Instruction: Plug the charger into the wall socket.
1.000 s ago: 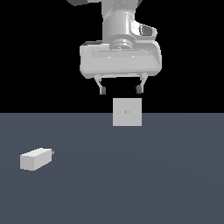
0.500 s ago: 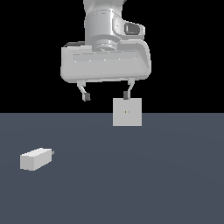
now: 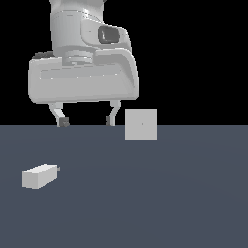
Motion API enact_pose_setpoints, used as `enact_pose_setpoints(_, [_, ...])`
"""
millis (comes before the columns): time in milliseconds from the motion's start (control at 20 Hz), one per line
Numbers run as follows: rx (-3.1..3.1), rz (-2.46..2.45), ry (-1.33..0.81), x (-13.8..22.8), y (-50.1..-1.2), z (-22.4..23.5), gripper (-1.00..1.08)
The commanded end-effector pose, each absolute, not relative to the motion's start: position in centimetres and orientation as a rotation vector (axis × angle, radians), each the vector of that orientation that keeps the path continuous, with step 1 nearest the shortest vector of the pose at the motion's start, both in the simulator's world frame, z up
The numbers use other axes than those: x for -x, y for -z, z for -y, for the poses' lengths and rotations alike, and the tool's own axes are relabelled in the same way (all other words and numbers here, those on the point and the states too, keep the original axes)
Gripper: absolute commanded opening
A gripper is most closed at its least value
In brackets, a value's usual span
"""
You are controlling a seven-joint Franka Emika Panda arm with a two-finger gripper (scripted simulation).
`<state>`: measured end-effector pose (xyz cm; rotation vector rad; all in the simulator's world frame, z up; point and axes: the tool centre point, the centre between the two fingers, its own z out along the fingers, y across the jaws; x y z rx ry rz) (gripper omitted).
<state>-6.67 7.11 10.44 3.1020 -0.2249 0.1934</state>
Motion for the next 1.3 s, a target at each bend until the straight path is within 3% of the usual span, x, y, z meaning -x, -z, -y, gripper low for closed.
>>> enact_pose_setpoints(0, [-3.099, 0.255, -0.226, 7.2, -9.7, -8.5, 1.0])
enact_pose_setpoints(600, [-3.079, 0.353, -0.329, 8.5, -6.9, -13.1, 1.0])
enact_pose_setpoints(1250, [-3.071, 0.375, -0.353, 8.7, -6.1, -14.2, 1.0])
